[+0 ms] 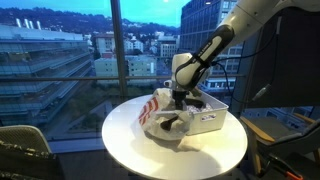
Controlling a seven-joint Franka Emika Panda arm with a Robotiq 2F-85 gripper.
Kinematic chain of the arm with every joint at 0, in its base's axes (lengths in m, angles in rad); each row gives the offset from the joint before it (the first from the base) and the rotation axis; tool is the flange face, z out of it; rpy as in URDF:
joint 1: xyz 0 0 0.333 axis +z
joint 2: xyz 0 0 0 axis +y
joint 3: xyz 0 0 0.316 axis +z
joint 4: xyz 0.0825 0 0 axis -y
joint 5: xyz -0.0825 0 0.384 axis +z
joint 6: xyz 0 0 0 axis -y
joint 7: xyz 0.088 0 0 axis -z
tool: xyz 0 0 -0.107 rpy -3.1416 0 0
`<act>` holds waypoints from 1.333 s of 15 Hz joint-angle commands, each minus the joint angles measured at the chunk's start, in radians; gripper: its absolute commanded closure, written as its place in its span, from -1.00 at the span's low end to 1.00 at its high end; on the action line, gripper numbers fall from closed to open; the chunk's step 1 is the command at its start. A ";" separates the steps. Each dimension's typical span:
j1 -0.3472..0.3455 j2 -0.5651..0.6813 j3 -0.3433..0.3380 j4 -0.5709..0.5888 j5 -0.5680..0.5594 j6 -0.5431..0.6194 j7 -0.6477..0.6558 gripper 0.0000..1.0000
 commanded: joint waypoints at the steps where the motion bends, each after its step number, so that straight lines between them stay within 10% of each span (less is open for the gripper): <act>1: -0.026 -0.011 0.035 -0.002 0.100 -0.079 -0.109 -1.00; 20: 0.047 0.353 -0.049 0.311 0.008 0.324 -0.162 -1.00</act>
